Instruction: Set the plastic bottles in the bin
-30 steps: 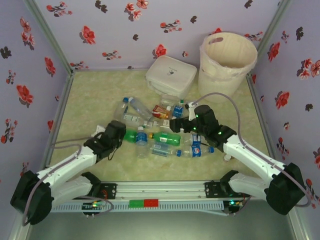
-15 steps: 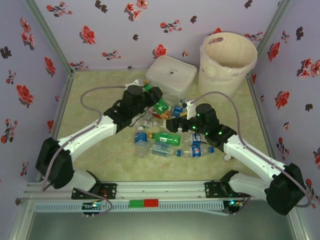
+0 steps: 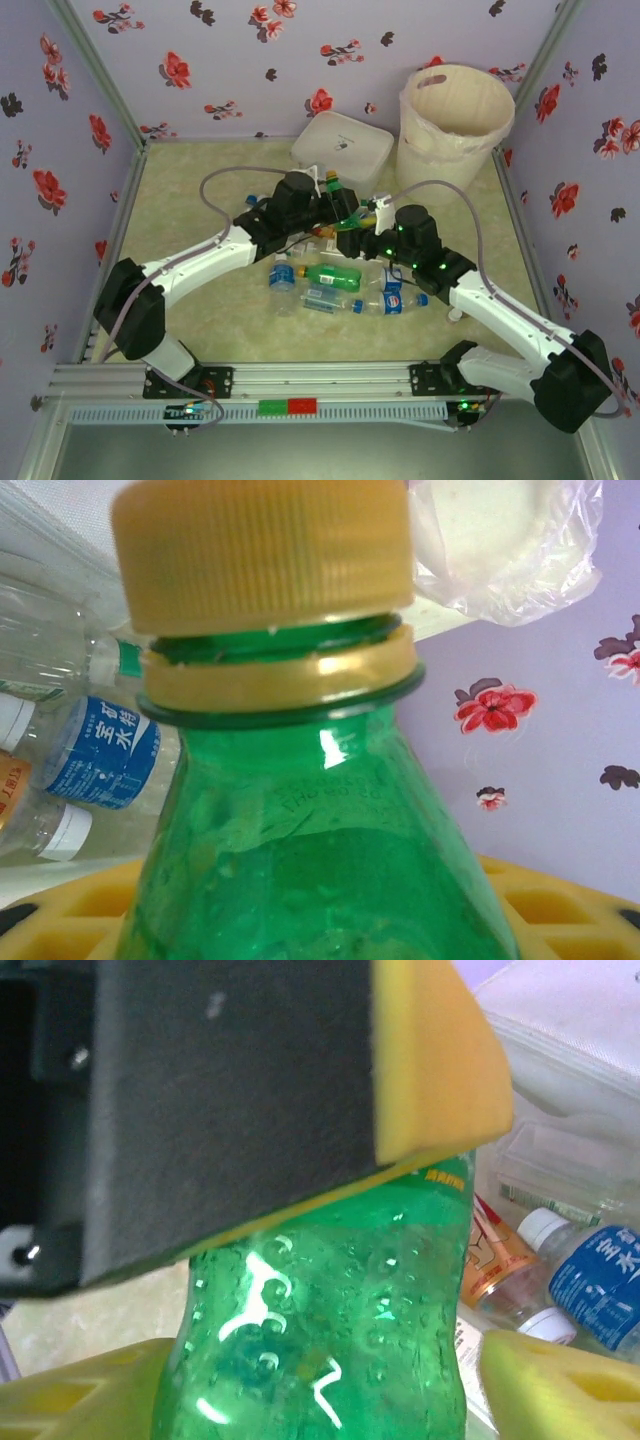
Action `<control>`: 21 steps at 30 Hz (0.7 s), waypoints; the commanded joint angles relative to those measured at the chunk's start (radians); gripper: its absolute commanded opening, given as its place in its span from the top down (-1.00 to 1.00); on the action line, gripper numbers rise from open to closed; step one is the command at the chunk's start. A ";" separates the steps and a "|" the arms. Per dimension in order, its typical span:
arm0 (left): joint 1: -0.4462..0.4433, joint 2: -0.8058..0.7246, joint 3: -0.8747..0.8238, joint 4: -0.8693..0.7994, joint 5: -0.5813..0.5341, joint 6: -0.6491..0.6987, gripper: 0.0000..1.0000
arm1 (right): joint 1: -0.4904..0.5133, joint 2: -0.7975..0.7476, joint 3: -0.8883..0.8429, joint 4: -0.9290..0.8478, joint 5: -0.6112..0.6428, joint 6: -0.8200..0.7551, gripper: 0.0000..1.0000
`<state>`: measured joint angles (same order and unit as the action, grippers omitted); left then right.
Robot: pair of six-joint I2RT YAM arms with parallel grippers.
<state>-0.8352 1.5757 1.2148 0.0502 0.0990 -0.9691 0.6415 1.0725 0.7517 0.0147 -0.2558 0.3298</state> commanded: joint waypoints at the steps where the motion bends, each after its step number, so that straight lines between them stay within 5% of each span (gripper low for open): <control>1: -0.008 0.006 0.005 0.036 0.063 -0.004 0.13 | -0.009 0.020 -0.006 0.049 0.006 0.016 -0.27; 10: -0.010 0.035 -0.004 0.090 0.166 -0.062 -0.05 | -0.018 0.015 0.004 0.033 -0.028 0.036 0.15; 14: -0.010 0.041 -0.004 0.110 0.166 -0.068 -0.30 | -0.017 0.001 -0.001 0.009 -0.043 0.034 0.24; 19: 0.005 0.038 0.007 0.104 0.160 -0.055 -0.99 | -0.029 -0.018 -0.028 0.021 -0.016 0.042 0.27; 21: 0.021 0.026 0.006 0.086 0.146 -0.038 -0.99 | -0.042 -0.023 -0.034 0.021 -0.002 0.044 0.27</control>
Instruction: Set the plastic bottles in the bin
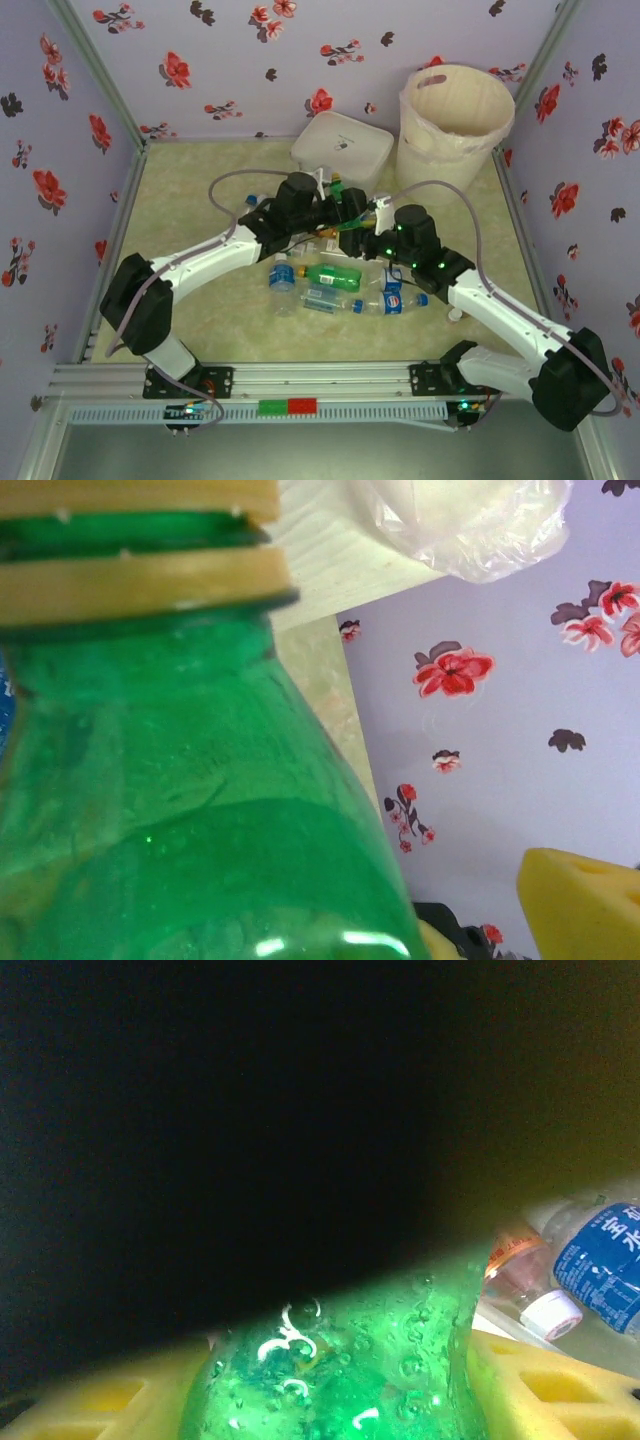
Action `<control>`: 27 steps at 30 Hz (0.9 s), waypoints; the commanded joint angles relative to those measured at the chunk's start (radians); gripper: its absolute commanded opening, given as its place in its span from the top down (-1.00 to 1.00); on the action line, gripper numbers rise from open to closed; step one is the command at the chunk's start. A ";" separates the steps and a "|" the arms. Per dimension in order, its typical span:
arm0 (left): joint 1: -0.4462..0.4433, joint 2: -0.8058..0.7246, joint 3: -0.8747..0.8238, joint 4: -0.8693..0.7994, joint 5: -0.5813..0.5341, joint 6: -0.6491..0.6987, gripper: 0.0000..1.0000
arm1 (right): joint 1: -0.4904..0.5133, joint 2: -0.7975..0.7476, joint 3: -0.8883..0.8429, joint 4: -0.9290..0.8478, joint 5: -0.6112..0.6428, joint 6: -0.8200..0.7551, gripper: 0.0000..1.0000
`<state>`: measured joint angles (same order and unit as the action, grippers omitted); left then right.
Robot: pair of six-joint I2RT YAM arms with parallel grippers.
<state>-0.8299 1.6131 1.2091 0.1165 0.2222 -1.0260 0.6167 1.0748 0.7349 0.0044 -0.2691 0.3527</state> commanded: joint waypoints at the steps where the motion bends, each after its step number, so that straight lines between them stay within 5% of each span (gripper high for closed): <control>1: 0.026 -0.018 0.010 0.006 0.013 0.030 -0.99 | -0.026 -0.025 -0.020 0.031 0.015 0.022 0.27; 15: 0.188 -0.279 -0.124 -0.328 -0.413 0.295 -0.99 | -0.273 -0.024 0.097 -0.083 0.001 -0.022 0.28; 27: 0.211 -0.242 -0.252 -0.346 -0.427 0.226 -0.99 | -0.486 0.173 0.576 -0.240 0.036 -0.048 0.27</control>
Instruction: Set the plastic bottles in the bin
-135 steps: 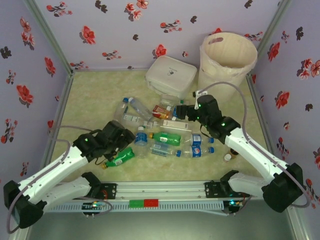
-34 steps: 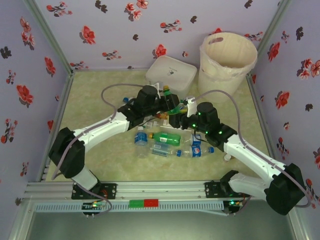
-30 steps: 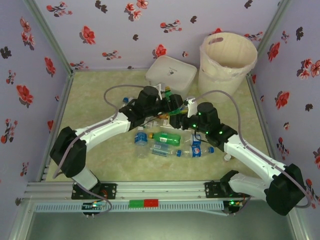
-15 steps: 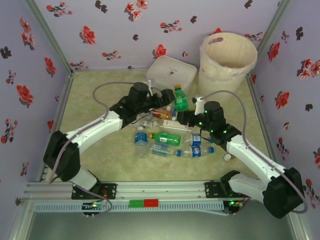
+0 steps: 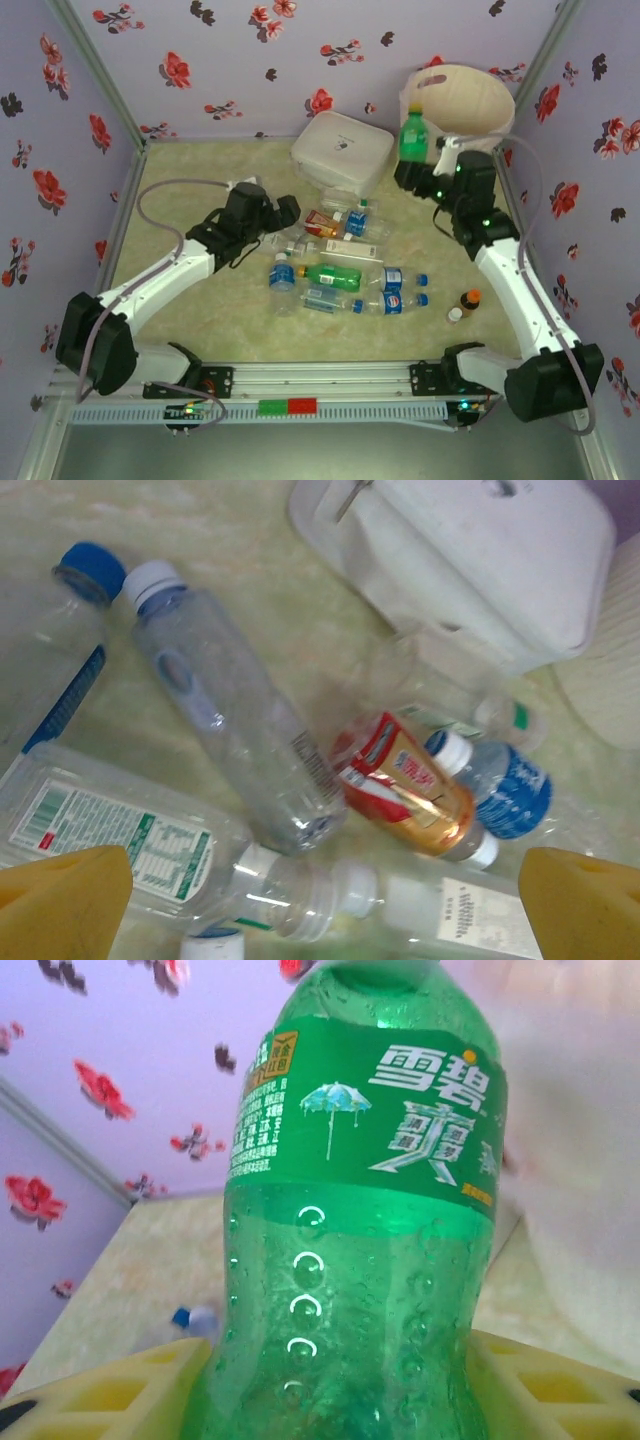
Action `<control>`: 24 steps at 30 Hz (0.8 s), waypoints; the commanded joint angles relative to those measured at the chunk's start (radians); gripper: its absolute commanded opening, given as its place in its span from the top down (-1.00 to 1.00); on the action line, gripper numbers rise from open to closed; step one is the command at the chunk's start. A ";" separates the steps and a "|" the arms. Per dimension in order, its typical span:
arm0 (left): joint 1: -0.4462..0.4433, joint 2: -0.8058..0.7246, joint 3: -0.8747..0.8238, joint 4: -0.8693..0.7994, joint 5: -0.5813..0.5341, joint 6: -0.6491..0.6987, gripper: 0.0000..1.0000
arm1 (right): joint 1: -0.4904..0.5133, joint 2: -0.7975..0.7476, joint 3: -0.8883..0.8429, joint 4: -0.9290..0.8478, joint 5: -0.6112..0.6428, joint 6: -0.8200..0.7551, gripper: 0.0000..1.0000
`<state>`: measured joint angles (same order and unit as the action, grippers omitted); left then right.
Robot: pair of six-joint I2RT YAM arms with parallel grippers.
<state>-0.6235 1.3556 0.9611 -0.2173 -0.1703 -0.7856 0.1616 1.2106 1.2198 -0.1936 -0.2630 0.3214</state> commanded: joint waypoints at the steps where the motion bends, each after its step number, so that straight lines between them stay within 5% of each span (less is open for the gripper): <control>1: 0.005 0.022 0.001 -0.019 -0.039 -0.016 -0.99 | -0.043 0.059 0.125 -0.043 0.047 -0.013 0.27; 9: 0.005 0.055 0.018 -0.084 -0.067 -0.013 -0.99 | -0.152 0.306 0.439 -0.128 0.165 0.037 0.27; 24: 0.019 -0.123 -0.179 0.009 -0.066 -0.032 -0.99 | -0.168 0.566 0.632 -0.250 0.185 0.097 0.11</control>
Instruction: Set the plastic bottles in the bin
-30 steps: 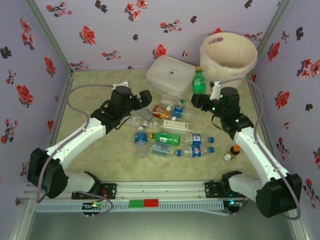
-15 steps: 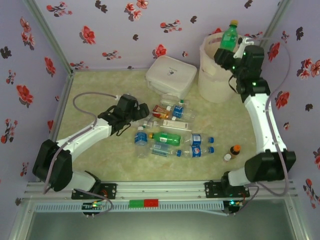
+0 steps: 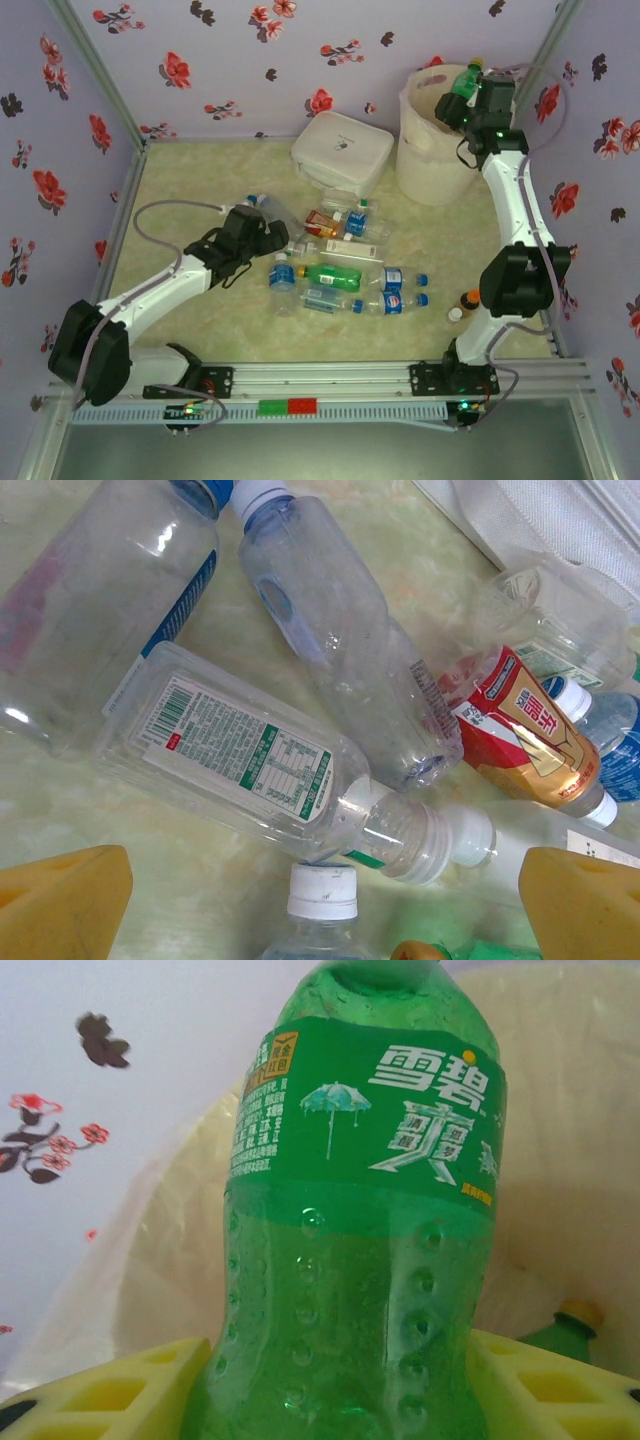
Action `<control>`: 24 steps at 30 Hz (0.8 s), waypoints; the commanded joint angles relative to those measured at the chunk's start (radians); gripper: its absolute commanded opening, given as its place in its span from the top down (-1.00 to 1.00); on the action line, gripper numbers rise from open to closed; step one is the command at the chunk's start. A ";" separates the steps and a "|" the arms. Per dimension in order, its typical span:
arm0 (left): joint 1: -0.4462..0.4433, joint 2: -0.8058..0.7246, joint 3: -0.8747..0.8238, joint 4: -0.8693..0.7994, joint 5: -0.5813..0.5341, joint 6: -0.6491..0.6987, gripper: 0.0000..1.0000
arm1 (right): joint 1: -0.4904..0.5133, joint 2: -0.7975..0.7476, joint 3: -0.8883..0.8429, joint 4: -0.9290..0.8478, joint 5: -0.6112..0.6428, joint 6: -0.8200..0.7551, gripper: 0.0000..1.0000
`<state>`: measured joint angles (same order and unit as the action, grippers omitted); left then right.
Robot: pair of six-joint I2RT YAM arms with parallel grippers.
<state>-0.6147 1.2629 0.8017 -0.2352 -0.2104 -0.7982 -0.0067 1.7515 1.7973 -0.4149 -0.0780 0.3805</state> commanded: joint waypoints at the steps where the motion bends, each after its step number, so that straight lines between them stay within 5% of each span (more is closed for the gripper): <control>1: 0.010 -0.033 -0.025 0.030 -0.025 -0.029 -0.99 | 0.001 0.037 0.061 -0.036 -0.002 0.042 0.08; 11: 0.030 -0.044 -0.025 -0.002 -0.032 -0.057 -0.99 | 0.001 0.024 0.112 -0.050 -0.002 0.057 -0.99; 24: 0.024 -0.088 -0.038 -0.053 -0.022 -0.064 -0.99 | 0.095 -0.295 -0.127 -0.015 -0.013 0.037 -0.99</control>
<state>-0.5888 1.1969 0.7673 -0.2386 -0.2108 -0.8402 0.0422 1.5368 1.7412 -0.4503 -0.0902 0.4278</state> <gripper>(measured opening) 0.996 0.996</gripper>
